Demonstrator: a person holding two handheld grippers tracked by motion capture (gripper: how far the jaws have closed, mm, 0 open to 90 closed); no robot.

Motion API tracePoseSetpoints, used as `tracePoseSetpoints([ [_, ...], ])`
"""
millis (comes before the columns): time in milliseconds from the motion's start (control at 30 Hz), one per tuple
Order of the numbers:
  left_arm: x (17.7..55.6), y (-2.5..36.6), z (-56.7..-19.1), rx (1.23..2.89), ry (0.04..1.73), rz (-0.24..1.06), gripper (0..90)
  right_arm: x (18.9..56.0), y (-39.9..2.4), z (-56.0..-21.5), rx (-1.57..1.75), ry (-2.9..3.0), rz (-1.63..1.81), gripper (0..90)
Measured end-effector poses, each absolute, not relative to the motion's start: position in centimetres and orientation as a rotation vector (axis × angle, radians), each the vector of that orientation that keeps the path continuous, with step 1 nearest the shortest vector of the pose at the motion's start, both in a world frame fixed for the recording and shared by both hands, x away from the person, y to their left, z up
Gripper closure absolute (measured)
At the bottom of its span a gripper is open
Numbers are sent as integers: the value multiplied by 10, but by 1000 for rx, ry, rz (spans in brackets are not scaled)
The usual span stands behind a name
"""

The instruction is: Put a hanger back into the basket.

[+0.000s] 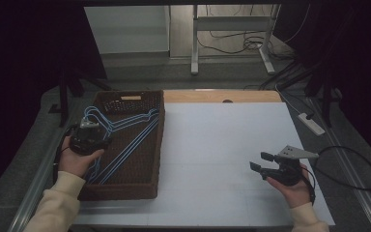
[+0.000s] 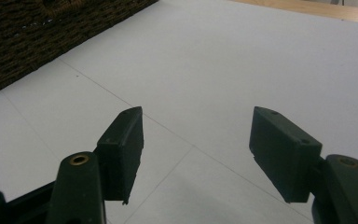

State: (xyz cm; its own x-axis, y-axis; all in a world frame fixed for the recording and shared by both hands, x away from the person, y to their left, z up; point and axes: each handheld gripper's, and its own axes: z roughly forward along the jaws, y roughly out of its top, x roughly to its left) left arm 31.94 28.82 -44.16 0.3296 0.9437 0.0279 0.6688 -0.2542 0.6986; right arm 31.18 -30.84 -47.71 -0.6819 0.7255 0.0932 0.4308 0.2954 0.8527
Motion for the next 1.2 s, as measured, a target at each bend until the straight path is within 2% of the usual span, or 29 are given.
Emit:
tracePoseSetpoints([
  [133, 304, 286, -425, 1951, 1286, 592, 406, 312, -309, -477, 1048, 2257, 1337, 358],
  [467, 259, 269, -402, 1872, 1076, 553, 347, 310, -308, -476, 1038, 2259, 1348, 354],
  [767, 224, 244, -414, 1852, 979, 500, 322, 304, -303, -473, 1002, 2272, 1339, 339],
  [900, 218, 233, -424, 1864, 962, 455, 322, 302, -303, -472, 983, 2274, 1330, 337],
  [1200, 218, 219, -441, 1897, 954, 449, 325, 298, -304, -472, 976, 2269, 1332, 337],
])
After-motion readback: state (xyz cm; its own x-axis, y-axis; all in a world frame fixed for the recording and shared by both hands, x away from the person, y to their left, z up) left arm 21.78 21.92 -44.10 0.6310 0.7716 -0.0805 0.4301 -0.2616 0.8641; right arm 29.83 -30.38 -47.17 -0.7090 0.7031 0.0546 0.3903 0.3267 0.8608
